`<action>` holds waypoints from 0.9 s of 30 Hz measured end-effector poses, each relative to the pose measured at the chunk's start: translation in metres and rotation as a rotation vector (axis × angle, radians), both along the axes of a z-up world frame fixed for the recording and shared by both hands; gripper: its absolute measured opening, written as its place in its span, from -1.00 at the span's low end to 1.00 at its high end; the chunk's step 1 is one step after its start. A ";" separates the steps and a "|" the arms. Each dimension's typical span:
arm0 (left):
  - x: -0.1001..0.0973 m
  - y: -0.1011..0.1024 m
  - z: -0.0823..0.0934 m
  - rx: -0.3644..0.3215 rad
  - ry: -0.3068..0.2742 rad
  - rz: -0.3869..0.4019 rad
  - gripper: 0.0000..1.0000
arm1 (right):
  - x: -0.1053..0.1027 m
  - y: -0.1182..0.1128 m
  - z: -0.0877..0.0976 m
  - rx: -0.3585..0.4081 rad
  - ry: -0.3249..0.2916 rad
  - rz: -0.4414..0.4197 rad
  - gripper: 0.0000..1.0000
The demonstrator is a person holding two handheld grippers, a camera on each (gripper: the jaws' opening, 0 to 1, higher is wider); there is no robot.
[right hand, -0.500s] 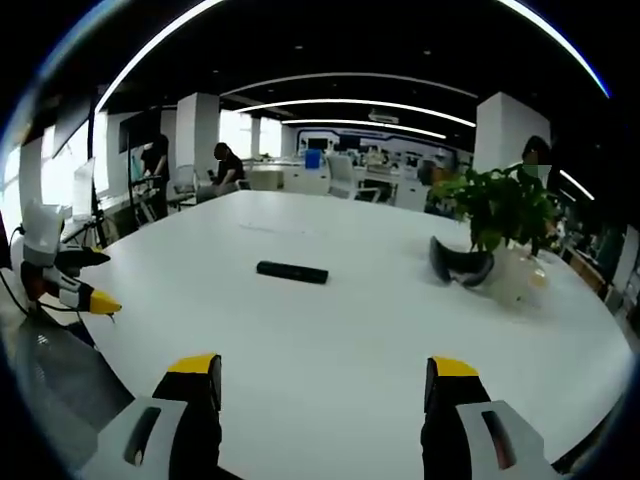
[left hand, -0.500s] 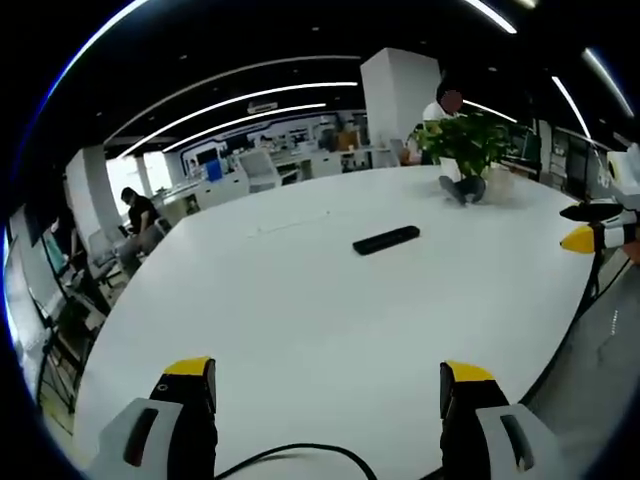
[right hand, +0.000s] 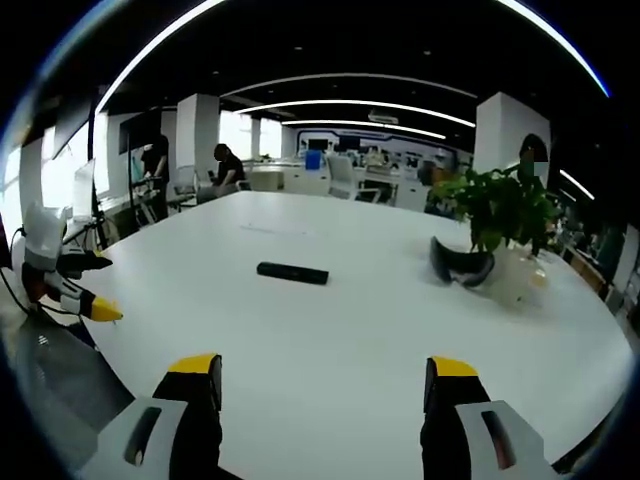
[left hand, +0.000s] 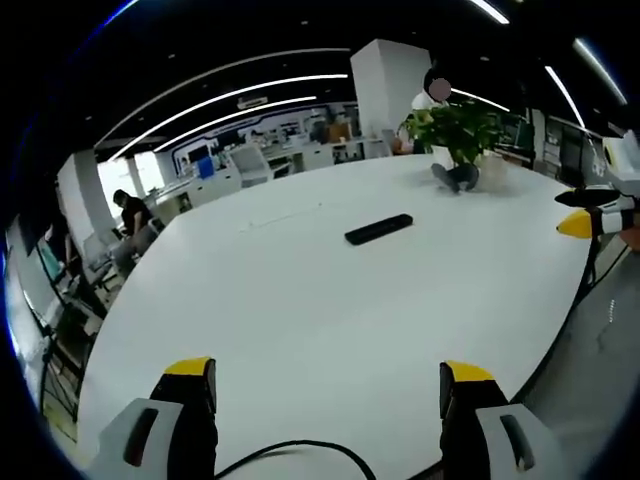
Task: Press the specified remote control buttons in sequence, fully releasing each button before pressing the next.
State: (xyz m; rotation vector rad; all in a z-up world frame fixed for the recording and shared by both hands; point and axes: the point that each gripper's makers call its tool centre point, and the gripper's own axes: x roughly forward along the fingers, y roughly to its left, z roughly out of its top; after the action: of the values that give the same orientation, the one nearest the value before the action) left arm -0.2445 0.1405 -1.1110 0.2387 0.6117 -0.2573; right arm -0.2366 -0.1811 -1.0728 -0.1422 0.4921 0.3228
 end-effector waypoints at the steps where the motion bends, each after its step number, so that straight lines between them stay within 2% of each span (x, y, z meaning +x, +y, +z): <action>1: 0.000 0.000 0.000 0.002 0.003 -0.002 0.92 | 0.000 0.000 0.000 0.000 -0.002 -0.001 0.64; 27: 0.000 0.001 0.001 0.003 -0.005 -0.004 0.92 | 0.000 -0.001 -0.001 -0.011 0.002 -0.005 0.64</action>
State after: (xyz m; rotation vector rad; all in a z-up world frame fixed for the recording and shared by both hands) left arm -0.2443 0.1415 -1.1103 0.2437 0.6069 -0.2598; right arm -0.2367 -0.1822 -1.0738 -0.1513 0.4961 0.3153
